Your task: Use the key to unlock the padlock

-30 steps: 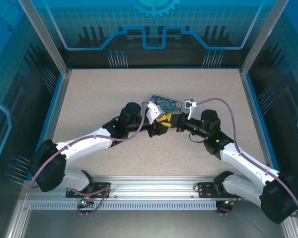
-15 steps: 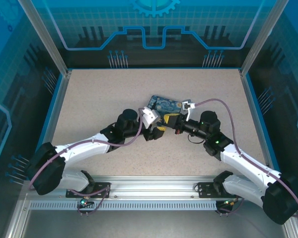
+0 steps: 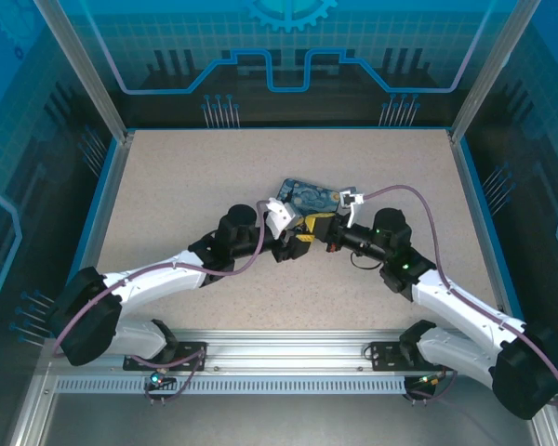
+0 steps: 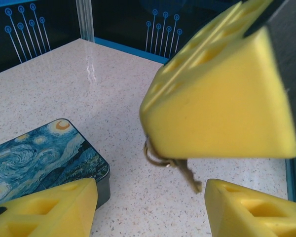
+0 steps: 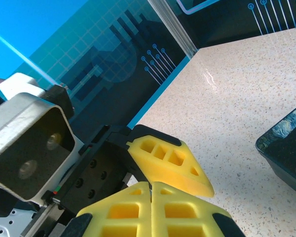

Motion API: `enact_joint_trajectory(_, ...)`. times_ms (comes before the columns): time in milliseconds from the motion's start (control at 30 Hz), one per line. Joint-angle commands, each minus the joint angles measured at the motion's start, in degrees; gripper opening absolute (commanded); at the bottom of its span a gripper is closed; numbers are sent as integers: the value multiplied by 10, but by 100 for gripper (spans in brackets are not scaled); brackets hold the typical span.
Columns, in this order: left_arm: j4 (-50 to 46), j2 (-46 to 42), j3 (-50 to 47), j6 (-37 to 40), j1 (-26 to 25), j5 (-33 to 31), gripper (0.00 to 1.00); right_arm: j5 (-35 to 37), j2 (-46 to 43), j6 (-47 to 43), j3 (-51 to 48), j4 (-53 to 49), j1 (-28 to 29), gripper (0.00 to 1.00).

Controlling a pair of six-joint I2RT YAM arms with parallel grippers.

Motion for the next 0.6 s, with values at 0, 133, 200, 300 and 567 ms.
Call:
enact_joint_trajectory(0,21,1,22,-13,-5,-6,60,8,7,1,7,13,10,0)
enact_joint_trajectory(133,19,-2,25,-15,-7,-9,56,9,10,-2,8,10,14,0)
enact_joint_trajectory(200,16,-1,27,-15,-6,-12,51,9,10,-1,6,12,15,0)
enact_joint_trajectory(300,13,-1,26,-10,-6,-17,40,9,7,-1,7,9,15,0)
enact_joint_trajectory(567,-2,-7,15,18,-6,-2,15,20,-4,-10,9,-11,15,0)
